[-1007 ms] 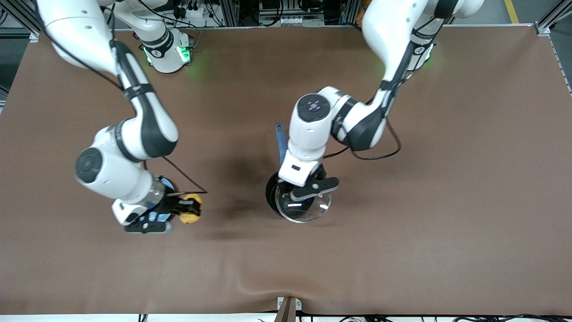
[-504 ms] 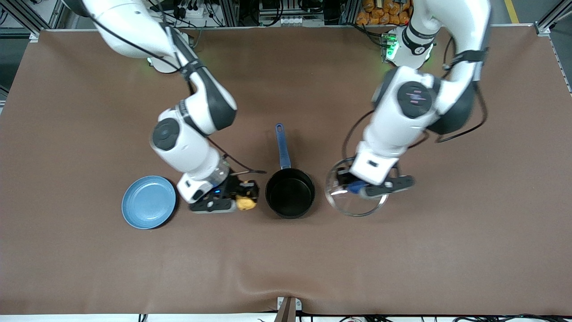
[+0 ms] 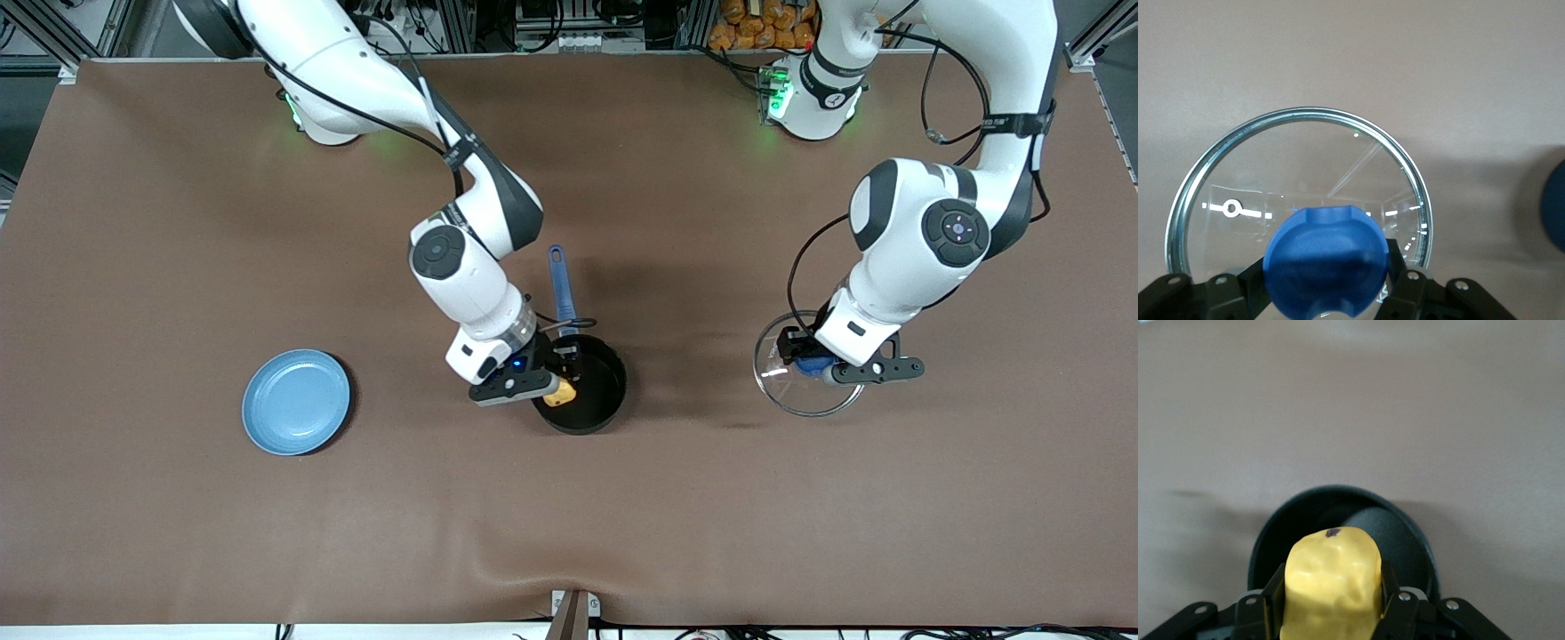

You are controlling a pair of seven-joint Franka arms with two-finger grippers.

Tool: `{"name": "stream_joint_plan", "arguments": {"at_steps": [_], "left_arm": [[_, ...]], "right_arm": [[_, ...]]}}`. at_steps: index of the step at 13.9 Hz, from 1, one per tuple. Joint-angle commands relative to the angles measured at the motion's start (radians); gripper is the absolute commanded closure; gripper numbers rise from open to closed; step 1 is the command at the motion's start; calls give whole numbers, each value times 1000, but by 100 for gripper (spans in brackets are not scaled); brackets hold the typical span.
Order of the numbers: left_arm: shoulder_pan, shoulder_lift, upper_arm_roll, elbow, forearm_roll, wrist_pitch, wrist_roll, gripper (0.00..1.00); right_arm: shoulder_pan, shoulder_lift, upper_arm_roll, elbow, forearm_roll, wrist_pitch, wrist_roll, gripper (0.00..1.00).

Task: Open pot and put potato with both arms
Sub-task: 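Carry the potato over the pot while the left gripper moves the lid aside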

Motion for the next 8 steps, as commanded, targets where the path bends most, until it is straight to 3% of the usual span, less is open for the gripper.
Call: {"name": "stream_joint_plan", "arguments": {"at_steps": [1,8], "left_arm": [[22,9,-10,-51,-20,76,71,72],[47,178,-10,-51,-20,239,135,72]], "right_arm": [[37,73,-19,77,-2,-1,36,100],[159,207,-120,140,-8,64,88,100]]}}
